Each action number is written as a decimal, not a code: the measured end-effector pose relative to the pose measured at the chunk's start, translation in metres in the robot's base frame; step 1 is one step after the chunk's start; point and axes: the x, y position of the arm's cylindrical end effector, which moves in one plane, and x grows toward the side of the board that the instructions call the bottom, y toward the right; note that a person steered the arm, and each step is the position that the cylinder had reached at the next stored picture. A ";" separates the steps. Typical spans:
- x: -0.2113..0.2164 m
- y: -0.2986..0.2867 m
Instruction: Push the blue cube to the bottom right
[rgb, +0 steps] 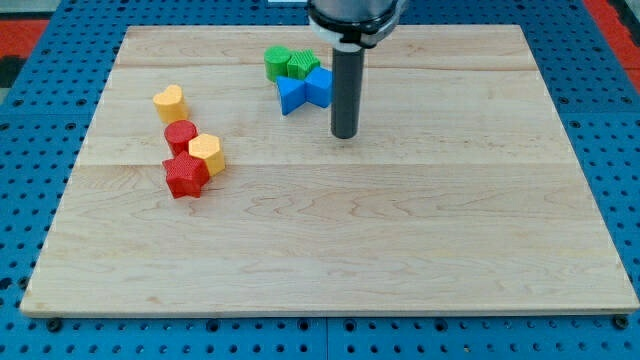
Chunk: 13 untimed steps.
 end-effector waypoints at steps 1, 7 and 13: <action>-0.007 -0.081; -0.136 0.024; 0.027 0.040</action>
